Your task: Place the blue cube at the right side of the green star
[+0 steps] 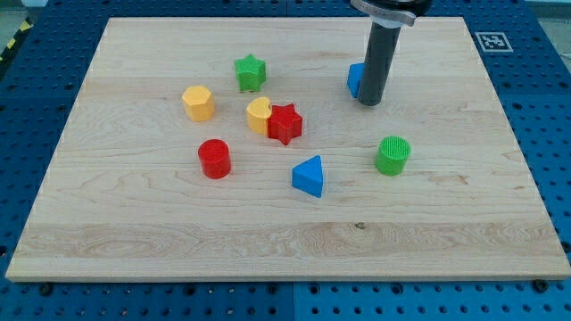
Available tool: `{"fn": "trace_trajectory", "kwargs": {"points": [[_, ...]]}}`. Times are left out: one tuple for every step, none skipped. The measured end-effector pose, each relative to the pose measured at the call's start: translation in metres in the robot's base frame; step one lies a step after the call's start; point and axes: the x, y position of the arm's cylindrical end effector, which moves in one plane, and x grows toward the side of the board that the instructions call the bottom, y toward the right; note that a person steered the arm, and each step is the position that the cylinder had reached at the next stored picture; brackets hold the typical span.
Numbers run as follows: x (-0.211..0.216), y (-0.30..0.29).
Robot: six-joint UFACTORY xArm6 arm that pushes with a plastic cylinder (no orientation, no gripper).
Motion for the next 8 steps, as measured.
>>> {"fn": "trace_trajectory", "kwargs": {"points": [[-0.001,0.022],[-0.014,0.028],[-0.026,0.028],[-0.026,0.028],[-0.027,0.023],[-0.027,0.01],[-0.027,-0.01],[-0.028,-0.032]]}}
